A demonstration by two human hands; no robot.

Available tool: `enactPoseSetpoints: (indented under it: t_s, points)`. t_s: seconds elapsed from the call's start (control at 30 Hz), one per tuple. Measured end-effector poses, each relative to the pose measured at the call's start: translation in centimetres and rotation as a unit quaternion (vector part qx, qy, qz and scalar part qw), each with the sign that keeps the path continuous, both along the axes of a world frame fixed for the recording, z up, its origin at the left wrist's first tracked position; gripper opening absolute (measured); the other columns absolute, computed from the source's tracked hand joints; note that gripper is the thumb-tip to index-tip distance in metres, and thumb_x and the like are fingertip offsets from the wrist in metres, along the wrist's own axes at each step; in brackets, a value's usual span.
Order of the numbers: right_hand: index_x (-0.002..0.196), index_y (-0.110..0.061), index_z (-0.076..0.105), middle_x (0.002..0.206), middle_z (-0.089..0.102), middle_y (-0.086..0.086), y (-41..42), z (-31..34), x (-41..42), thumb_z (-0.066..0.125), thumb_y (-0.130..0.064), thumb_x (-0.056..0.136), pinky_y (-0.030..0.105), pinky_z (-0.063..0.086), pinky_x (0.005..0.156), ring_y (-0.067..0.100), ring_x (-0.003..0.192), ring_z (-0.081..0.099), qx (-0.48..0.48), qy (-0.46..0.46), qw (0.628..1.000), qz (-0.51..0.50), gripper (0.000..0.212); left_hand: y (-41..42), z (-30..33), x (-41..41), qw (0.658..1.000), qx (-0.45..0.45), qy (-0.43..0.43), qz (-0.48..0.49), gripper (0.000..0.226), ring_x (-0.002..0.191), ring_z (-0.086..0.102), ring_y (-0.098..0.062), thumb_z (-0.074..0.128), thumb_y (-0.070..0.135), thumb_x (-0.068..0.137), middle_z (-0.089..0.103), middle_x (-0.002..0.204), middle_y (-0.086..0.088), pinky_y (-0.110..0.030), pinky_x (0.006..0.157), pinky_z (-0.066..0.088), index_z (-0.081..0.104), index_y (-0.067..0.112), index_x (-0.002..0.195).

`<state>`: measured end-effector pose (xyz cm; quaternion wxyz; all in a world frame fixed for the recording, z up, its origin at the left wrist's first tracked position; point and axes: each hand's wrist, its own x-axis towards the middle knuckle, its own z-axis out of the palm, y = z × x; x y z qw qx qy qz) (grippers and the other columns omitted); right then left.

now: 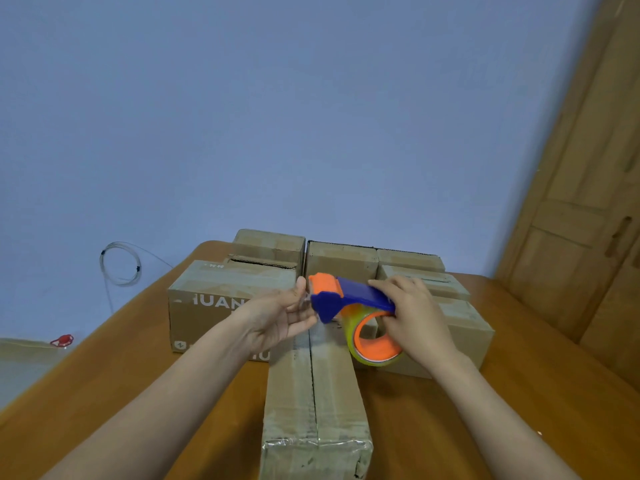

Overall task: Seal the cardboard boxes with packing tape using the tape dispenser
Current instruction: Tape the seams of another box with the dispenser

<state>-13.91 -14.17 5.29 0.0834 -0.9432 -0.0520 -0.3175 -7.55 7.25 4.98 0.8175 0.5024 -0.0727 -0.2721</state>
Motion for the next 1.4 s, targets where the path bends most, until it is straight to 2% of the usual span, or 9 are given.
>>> enactPoseSetpoints:
  t_s: [0.2, 0.43, 0.53, 0.67, 0.8, 0.93, 1.13, 1.3, 1.4]
  points:
    - [0.118, -0.014, 0.060, 0.106, 0.057, -0.004, 1.4, 0.6, 0.9, 0.055, 0.012, 0.070, 0.002, 0.031, 0.074, 0.009, 0.092, 0.046, 0.158, -0.002, 0.986, 0.048, 0.055, 0.8, 0.6, 0.7, 0.998, -0.019, -0.065, 0.011, 0.010, 0.067, 0.061, -0.018, 0.057, 0.007, 0.085, 0.062, 0.079, -0.014, -0.024, 0.056, 0.057, 0.058, 0.007, 0.075]
    - [0.116, -0.013, 0.067, 0.104, 0.067, -0.001, 2.5, -0.5, 3.1, 0.066, 0.003, 0.078, -0.001, 0.037, 0.069, 0.007, 0.091, 0.056, 0.302, -0.004, 0.953, 0.029, 0.041, 1.7, -0.6, 1.5, 0.989, 0.068, -0.097, 0.092, 0.013, 0.063, 0.058, -0.016, 0.057, 0.009, 0.092, 0.064, 0.068, -0.007, -0.032, 0.071, 0.047, 0.057, 0.010, 0.079]
    - [0.109, -0.015, 0.070, 0.093, 0.070, -0.003, 2.5, -0.9, 3.3, 0.071, -0.002, 0.079, 0.016, 0.051, 0.072, 0.014, 0.088, 0.066, 0.453, -0.010, 0.891, 0.020, 0.033, 2.2, -1.0, 1.5, 0.982, 0.095, -0.112, 0.116, 0.020, 0.066, 0.060, -0.013, 0.059, 0.011, 0.091, 0.066, 0.064, -0.001, -0.035, 0.080, 0.044, 0.057, 0.014, 0.071]
    - [0.104, -0.016, 0.069, 0.085, 0.073, 0.006, 3.0, -2.1, 3.0, 0.068, -0.003, 0.084, 0.043, 0.058, 0.074, 0.026, 0.072, 0.071, 0.646, 0.005, 0.759, 0.078, 0.024, 2.1, -1.9, 1.3, 0.977, 0.114, -0.127, 0.127, 0.028, 0.061, 0.061, -0.009, 0.059, 0.007, 0.091, 0.068, 0.064, -0.001, -0.025, 0.065, 0.045, 0.062, 0.014, 0.064]
    - [0.103, -0.020, 0.063, 0.093, 0.073, 0.007, 3.8, -2.9, 2.7, 0.061, -0.015, 0.091, 0.035, 0.058, 0.066, 0.030, 0.074, 0.072, 0.718, 0.049, 0.683, 0.120, 0.013, 1.9, -2.6, 0.7, 0.981, 0.103, -0.103, 0.131, 0.014, 0.077, 0.060, -0.018, 0.064, 0.013, 0.086, 0.069, 0.078, -0.006, -0.037, 0.077, 0.044, 0.065, 0.011, 0.072]
    - [0.108, -0.023, 0.060, 0.094, 0.073, 0.008, 3.8, -2.5, 2.6, 0.058, -0.017, 0.093, 0.034, 0.059, 0.069, 0.029, 0.079, 0.072, 0.699, 0.090, 0.699, 0.123, 0.015, 1.6, -3.0, 0.5, 0.986, 0.054, -0.069, 0.143, 0.022, 0.071, 0.058, -0.020, 0.057, 0.008, 0.091, 0.065, 0.066, -0.005, -0.033, 0.069, 0.048, 0.063, 0.007, 0.069]
    - [0.110, -0.024, 0.060, 0.100, 0.070, 0.019, 3.6, -2.4, 1.2, 0.056, -0.018, 0.095, 0.044, 0.055, 0.082, 0.031, 0.087, 0.071, 0.652, 0.115, 0.738, 0.128, 0.017, 2.6, -3.3, -0.5, 0.991, 0.063, -0.039, 0.111, 0.025, 0.075, 0.060, -0.025, 0.059, 0.006, 0.089, 0.063, 0.071, -0.012, -0.039, 0.078, 0.048, 0.068, 0.007, 0.065]
    - [0.107, -0.029, 0.060, 0.096, 0.073, 0.008, 3.2, -2.4, -1.5, 0.057, -0.017, 0.094, 0.041, 0.057, 0.078, 0.028, 0.085, 0.071, 0.637, 0.107, 0.751, 0.136, 0.018, 3.0, -3.1, -1.7, 0.992, 0.102, -0.053, 0.054, 0.019, 0.070, 0.060, -0.021, 0.061, 0.002, 0.085, 0.061, 0.066, -0.009, -0.038, 0.077, 0.052, 0.065, 0.007, 0.068]
    - [0.107, -0.026, 0.060, 0.094, 0.072, 0.005, 2.7, -1.9, -2.6, 0.059, -0.013, 0.092, 0.036, 0.059, 0.072, 0.023, 0.082, 0.071, 0.591, 0.081, 0.792, 0.130, 0.019, 3.1, -2.4, -2.2, 0.985, 0.142, -0.091, 0.041, 0.014, 0.066, 0.063, -0.017, 0.062, 0.005, 0.087, 0.063, 0.067, -0.009, -0.037, 0.070, 0.056, 0.064, 0.006, 0.074]
